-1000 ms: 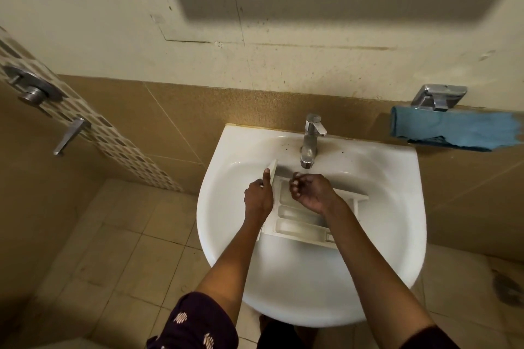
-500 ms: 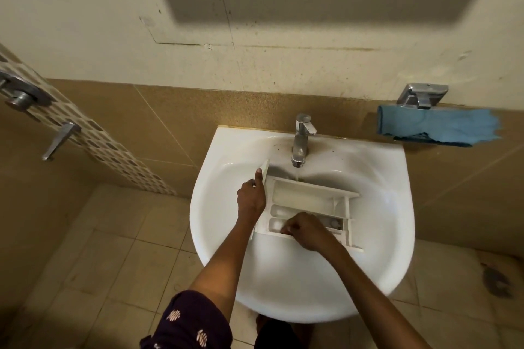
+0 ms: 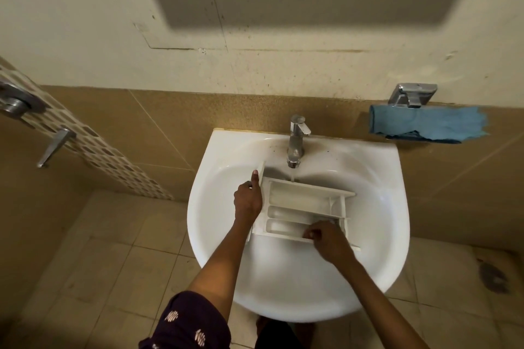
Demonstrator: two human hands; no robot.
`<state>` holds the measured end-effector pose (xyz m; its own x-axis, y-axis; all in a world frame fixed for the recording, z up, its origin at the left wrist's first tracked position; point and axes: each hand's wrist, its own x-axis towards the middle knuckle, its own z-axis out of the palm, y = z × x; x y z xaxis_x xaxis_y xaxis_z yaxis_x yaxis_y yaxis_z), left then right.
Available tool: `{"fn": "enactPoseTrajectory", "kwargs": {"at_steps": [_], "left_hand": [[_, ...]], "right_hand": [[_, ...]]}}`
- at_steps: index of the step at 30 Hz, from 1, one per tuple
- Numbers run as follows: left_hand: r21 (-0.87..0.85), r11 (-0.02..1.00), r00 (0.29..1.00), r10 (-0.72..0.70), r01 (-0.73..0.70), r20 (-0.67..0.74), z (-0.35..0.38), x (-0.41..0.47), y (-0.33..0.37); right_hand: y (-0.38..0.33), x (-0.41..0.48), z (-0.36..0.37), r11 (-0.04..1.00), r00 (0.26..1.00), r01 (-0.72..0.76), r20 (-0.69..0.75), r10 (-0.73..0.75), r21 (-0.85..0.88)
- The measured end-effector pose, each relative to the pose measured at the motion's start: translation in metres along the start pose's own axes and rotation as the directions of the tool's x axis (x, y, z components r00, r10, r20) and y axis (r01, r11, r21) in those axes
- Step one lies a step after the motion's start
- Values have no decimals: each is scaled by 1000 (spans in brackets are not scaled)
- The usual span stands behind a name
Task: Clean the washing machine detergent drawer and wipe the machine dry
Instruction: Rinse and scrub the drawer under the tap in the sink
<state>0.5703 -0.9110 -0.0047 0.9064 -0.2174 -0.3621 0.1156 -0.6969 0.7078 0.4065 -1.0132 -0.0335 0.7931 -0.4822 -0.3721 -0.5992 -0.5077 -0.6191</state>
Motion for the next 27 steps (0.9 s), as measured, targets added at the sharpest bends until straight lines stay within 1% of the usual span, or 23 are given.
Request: {"fn": "enactPoseTrajectory", "kwargs": {"at_steps": [2,4,6,8,10,13,15,16,17,19,22,23,24,26,27], "left_hand": [[1,1000,1000,5,-5,1,0,0,0],[1,1000,1000,5,-5,4,0,0,-1],[-2,1000,1000,2,-2,8,1,1,-2],[-4,1000,1000,1,-1,9,1,1,-2],[-3,1000,1000,3,-3,9,1,1,-1],[5,1000,1000,10,-10,3,1,0,-1],[7,1000,1000,10,-10,-1,1,-1,-1],[9,1000,1000,5,-5,-3,0,0,-1],[13,1000,1000,2,-2,-4,0,0,-1],[19,1000,1000,5,-5,1,1,0,-1],[12,1000,1000,19,-19,-2,1,-1,0],[11,1000,1000,23,-23,-6,1,-1,-1],[12,1000,1000,23,-23,-7,0,-1,-1],[17,1000,1000,19,-19,-1,0,-1,0],[16,1000,1000,17,-17,3,0,-1,0]], "right_hand": [[13,1,-9,996,997,-71,-40,69,-52],[18,-1,-9,987,993,-100,-77,91,-127],[12,-4,-1,991,996,-32,-88,21,-133],[5,-6,9,997,995,67,-73,-70,-49],[5,-7,15,996,992,89,-89,-88,9],[15,-7,1,999,993,-31,-113,34,31],[22,-10,-9,990,980,-138,-144,138,13],[23,-10,-11,986,972,-169,-167,166,-4],[19,-10,-12,984,967,-176,-188,170,-14],[12,-8,-4,993,977,-117,-184,109,-31],[-1,-7,8,999,998,-39,-52,38,-29],[-1,-8,9,1000,998,-21,-61,20,-17],[3,-8,9,1000,994,-18,-105,19,11],[13,-11,0,994,978,-88,-182,100,71],[16,-11,-5,986,970,-143,-184,157,83]]}}
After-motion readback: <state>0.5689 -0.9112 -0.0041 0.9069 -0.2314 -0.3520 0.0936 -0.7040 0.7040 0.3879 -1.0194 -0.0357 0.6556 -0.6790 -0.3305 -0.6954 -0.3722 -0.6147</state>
